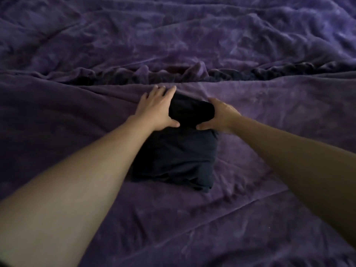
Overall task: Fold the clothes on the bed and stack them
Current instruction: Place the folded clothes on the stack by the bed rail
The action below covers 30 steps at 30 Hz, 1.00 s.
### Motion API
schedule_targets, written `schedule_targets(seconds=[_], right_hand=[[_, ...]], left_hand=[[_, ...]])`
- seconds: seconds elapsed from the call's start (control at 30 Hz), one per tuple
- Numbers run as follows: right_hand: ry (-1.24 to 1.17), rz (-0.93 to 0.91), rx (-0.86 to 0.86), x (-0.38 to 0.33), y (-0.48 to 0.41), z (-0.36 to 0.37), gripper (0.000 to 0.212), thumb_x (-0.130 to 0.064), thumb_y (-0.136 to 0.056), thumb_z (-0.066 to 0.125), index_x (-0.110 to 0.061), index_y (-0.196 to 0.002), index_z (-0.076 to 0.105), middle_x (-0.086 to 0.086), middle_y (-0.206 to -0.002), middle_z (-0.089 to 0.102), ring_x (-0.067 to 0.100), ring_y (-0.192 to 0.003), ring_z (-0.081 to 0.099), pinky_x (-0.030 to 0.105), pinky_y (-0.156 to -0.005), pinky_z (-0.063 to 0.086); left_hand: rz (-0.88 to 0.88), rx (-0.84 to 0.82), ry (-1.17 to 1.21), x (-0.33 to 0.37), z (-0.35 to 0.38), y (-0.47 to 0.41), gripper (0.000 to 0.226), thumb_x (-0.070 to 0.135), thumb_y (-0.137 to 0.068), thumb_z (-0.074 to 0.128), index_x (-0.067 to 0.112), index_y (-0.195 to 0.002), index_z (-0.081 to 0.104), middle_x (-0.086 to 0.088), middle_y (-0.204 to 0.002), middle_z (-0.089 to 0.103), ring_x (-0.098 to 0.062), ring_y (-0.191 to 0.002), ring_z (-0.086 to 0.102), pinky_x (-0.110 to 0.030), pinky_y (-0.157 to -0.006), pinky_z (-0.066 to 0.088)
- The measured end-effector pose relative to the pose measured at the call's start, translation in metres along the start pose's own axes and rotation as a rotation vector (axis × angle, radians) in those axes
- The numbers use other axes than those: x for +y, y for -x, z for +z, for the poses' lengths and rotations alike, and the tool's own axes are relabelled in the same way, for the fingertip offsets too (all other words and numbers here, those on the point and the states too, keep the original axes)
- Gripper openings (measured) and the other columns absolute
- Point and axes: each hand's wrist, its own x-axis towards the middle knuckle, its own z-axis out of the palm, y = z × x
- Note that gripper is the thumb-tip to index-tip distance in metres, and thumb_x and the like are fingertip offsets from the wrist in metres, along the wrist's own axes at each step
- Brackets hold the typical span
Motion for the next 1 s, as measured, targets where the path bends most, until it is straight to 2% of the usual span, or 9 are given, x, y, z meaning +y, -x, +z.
schedule_targets(seconds=[0.13, 0.23, 0.3, 0.37, 0.43, 0.53, 0.7, 0.9, 1.0], right_hand=[[0.126, 0.030, 0.079, -0.003, 0.020, 0.013, 0.064, -0.046, -0.068, 0.079, -0.017, -0.120, 0.053, 0.006, -0.115, 0.062, 0.030, -0.104, 0.059, 0.034, -0.076, 0.046], [0.144, -0.218, 0.306, 0.008, 0.063, 0.021, 0.039, -0.037, -0.074, 0.072, -0.016, -0.103, 0.059, 0.007, -0.102, 0.065, 0.035, -0.095, 0.061, 0.037, -0.070, 0.042], [0.126, -0.380, 0.432, 0.022, 0.093, 0.021, 0.030, -0.032, -0.069, 0.073, -0.015, -0.089, 0.058, 0.007, -0.085, 0.063, 0.036, -0.081, 0.062, 0.037, -0.062, 0.041], [0.138, -0.431, 0.511, 0.039, 0.124, 0.016, 0.033, -0.036, -0.061, 0.071, -0.020, -0.081, 0.051, 0.004, -0.074, 0.058, 0.034, -0.071, 0.060, 0.034, -0.054, 0.042], [0.120, -0.392, 0.527, 0.060, 0.157, 0.008, 0.038, -0.040, -0.058, 0.070, -0.025, -0.082, 0.045, 0.001, -0.075, 0.056, 0.031, -0.072, 0.059, 0.033, -0.053, 0.044], [0.053, -0.283, 0.505, 0.101, 0.209, -0.008, 0.031, -0.031, -0.063, 0.074, -0.019, -0.083, 0.053, -0.001, -0.082, 0.054, 0.031, -0.080, 0.059, 0.033, -0.053, 0.041], [0.013, -0.218, 0.481, 0.180, 0.300, -0.047, 0.028, -0.026, -0.071, 0.066, -0.022, -0.098, 0.058, -0.006, -0.091, 0.059, 0.027, -0.088, 0.060, 0.035, -0.061, 0.044], [0.043, -0.198, 0.539, 0.303, 0.405, -0.095, 0.033, -0.030, -0.074, 0.064, -0.024, -0.106, 0.055, -0.006, -0.098, 0.059, 0.023, -0.097, 0.058, 0.038, -0.066, 0.050], [0.018, -0.193, 0.605, 0.365, 0.459, -0.127, 0.033, -0.034, -0.073, 0.061, -0.021, -0.103, 0.055, -0.004, -0.097, 0.061, 0.027, -0.096, 0.060, 0.038, -0.066, 0.049]], left_hand=[[0.109, -0.026, -0.232, 0.010, 0.002, -0.003, 0.117, 0.050, -0.065, 0.080, 0.027, -0.151, 0.004, -0.006, -0.158, 0.015, -0.031, -0.146, 0.005, -0.048, -0.117, 0.012], [0.214, -0.040, -0.346, 0.023, -0.009, 0.009, 0.114, 0.044, -0.064, 0.082, 0.030, -0.151, 0.009, -0.004, -0.160, 0.004, -0.031, -0.147, -0.004, -0.051, -0.117, 0.009], [0.305, -0.051, -0.360, 0.040, -0.022, 0.020, 0.089, 0.042, -0.067, 0.078, 0.028, -0.142, 0.032, -0.002, -0.158, 0.016, -0.029, -0.147, 0.000, -0.050, -0.118, 0.008], [0.388, -0.027, -0.366, 0.064, -0.033, 0.037, 0.063, 0.039, -0.069, 0.073, 0.026, -0.125, 0.049, 0.001, -0.145, 0.040, -0.023, -0.146, 0.011, -0.046, -0.118, 0.008], [0.430, -0.020, -0.356, 0.096, -0.042, 0.059, 0.048, 0.042, -0.069, 0.071, 0.025, -0.111, 0.055, 0.002, -0.126, 0.055, -0.019, -0.139, 0.029, -0.042, -0.118, 0.008], [0.454, -0.023, -0.329, 0.152, -0.049, 0.098, 0.042, 0.049, -0.071, 0.067, 0.023, -0.100, 0.052, 0.001, -0.107, 0.063, -0.020, -0.114, 0.053, -0.035, -0.117, 0.011], [0.474, -0.006, -0.276, 0.261, -0.042, 0.161, 0.045, 0.052, -0.076, 0.063, 0.019, -0.103, 0.049, 0.000, -0.108, 0.062, -0.020, -0.110, 0.055, -0.031, -0.112, 0.022], [0.488, 0.090, -0.214, 0.419, -0.037, 0.222, 0.038, 0.049, -0.080, 0.064, 0.023, -0.091, 0.040, 0.005, -0.100, 0.060, -0.022, -0.096, 0.059, -0.030, -0.071, 0.034], [0.513, 0.097, -0.164, 0.500, -0.036, 0.242, 0.039, 0.052, -0.079, 0.065, 0.024, -0.087, 0.039, 0.009, -0.091, 0.058, -0.020, -0.089, 0.061, -0.032, -0.068, 0.040]])
